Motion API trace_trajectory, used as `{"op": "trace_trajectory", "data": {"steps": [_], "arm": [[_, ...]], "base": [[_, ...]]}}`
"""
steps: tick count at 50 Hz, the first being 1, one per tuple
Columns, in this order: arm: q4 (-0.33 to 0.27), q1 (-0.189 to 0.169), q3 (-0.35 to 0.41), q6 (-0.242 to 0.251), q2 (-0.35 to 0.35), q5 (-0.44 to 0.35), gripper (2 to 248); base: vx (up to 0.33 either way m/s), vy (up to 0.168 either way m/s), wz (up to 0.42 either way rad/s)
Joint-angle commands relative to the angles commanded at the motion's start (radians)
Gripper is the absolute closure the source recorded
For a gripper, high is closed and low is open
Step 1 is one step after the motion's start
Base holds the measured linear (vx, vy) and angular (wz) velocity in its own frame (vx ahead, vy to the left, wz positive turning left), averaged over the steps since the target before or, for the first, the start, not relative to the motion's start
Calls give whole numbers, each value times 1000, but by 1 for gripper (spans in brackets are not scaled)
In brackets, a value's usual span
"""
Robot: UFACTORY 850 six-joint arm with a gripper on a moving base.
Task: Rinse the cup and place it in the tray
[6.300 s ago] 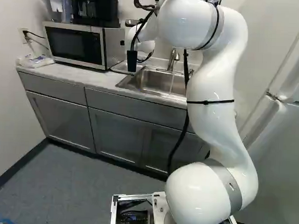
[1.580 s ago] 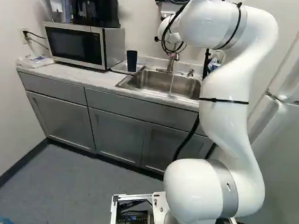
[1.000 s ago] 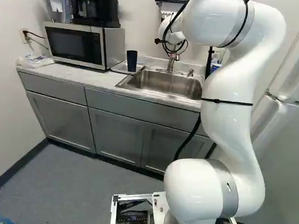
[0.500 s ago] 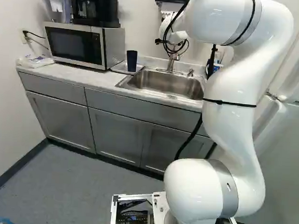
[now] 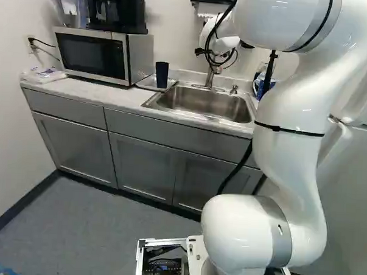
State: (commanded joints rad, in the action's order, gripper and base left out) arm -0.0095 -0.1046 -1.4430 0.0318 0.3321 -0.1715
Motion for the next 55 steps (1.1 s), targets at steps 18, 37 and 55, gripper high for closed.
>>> {"op": "trace_trajectory", "data": {"steps": [18, 37, 55], "arm": [[0, -19, 98, 0, -86, 43, 3], [0, -35, 204, 0, -181, 134, 3], [0, -46, 301, 0, -273, 233, 3]], "base": [[0, 0, 0], [0, 0, 0], [0, 0, 0]]}}
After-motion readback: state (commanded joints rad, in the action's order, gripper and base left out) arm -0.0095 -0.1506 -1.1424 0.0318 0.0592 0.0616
